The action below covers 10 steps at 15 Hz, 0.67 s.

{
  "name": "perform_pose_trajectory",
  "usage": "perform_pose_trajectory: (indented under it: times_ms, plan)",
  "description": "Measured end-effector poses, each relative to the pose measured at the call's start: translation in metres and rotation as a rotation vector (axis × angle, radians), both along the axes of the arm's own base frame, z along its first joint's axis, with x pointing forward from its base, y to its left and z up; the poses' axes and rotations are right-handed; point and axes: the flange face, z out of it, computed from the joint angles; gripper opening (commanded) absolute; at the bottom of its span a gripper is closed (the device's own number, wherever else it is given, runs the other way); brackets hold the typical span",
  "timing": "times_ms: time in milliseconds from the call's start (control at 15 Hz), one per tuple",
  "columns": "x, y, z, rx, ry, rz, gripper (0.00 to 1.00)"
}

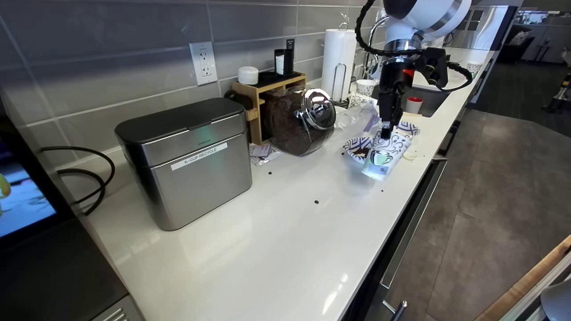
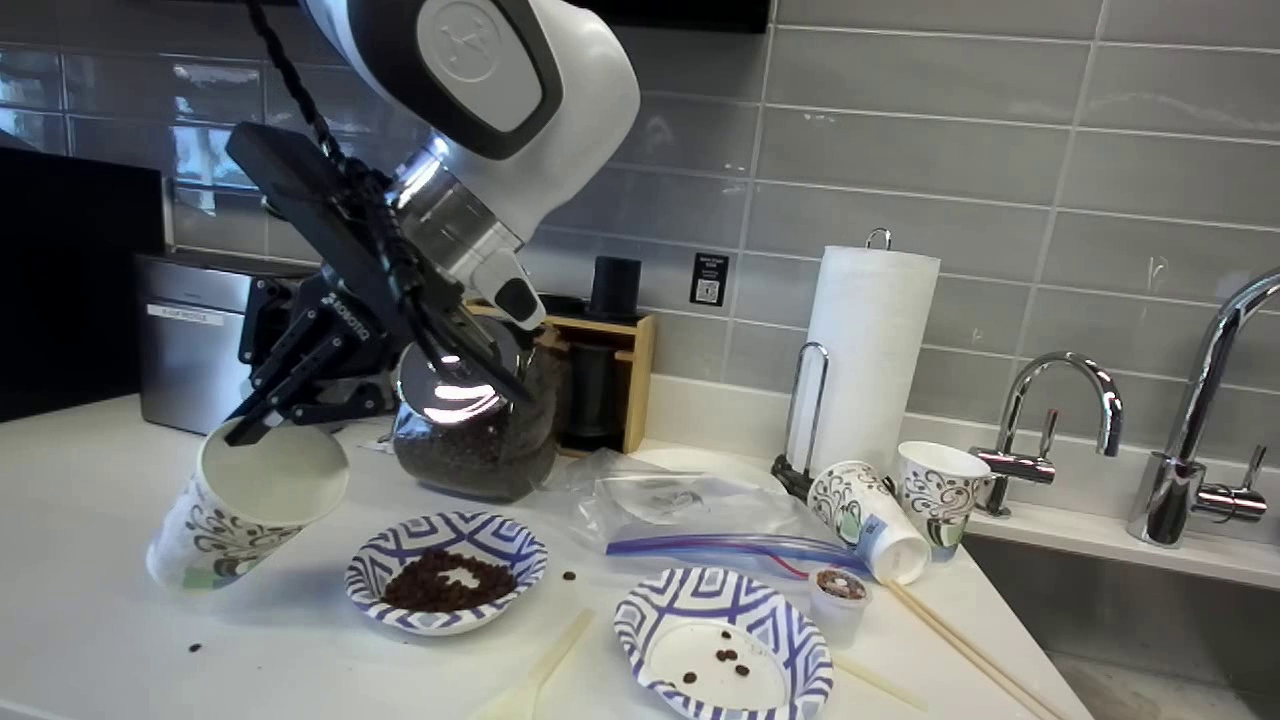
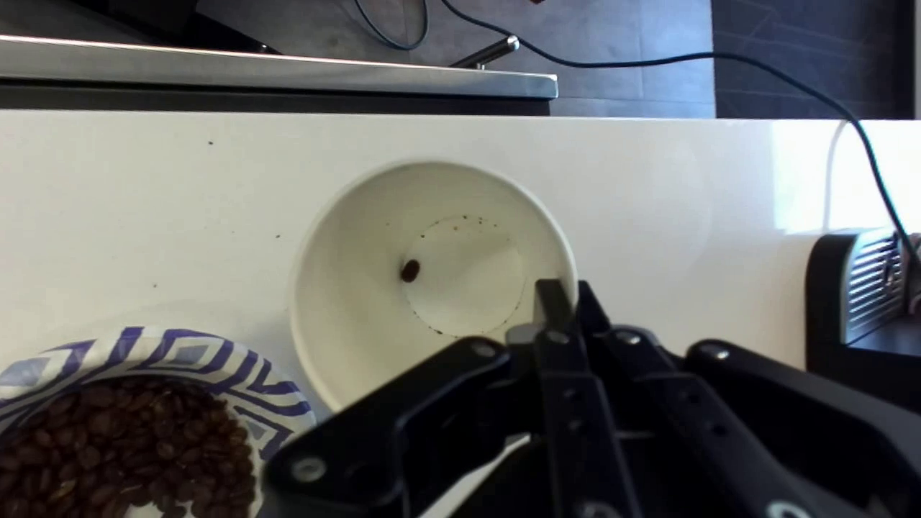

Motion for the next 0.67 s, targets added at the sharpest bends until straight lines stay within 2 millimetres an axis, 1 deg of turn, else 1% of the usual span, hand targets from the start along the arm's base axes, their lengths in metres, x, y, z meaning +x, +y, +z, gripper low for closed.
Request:
perform_pose_trajectory:
  times_ms: [400, 467, 667]
  plan:
    - [0.007, -0.020, 0.000, 0.227, -0.045, 0.133, 0.01]
    - [0.008, -0.025, -0.001, 0.261, -0.056, 0.156, 0.04]
    - [0.014, -0.036, -0.008, 0.291, -0.072, 0.161, 0.04]
